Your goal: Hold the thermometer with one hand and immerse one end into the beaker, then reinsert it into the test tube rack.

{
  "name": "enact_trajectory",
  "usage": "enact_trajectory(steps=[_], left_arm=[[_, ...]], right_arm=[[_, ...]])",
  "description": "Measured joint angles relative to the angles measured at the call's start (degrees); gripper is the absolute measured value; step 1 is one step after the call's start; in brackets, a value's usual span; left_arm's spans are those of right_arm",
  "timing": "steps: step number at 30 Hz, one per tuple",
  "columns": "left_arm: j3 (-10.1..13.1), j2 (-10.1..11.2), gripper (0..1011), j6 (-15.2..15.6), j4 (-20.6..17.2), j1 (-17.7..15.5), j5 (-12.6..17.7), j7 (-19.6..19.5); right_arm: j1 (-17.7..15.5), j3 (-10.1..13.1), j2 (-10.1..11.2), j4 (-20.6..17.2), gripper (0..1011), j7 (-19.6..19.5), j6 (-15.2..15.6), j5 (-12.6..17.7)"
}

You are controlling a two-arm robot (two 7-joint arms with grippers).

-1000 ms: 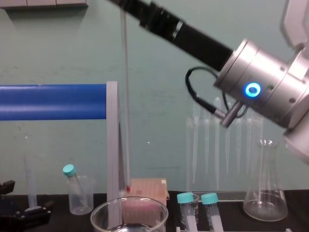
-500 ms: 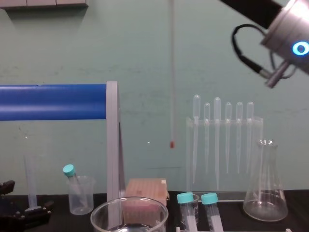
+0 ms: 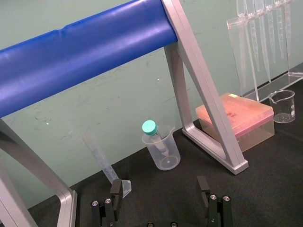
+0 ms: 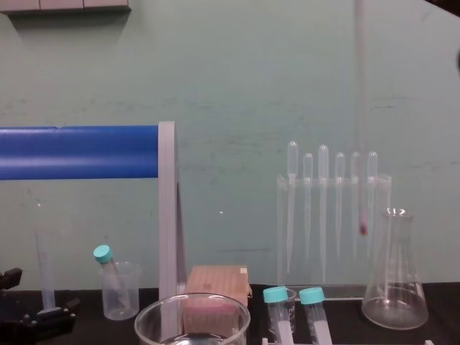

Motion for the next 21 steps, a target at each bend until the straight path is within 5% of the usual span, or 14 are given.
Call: enact_trajectory(steps=[11,21], left_arm=[[0.0,0.0,1008,0.0,0.0,0.0,0.0,0.0],[0.0,0.0,1008,0.0,0.0,0.0,0.0,0.0]], right_arm=[[-6.7,3.0,0.6,-3.0,57,-3.9,1.7,-1.4],[-7.3,3.5,-0.3,0.0,57,-3.6,2.2,-1.7]])
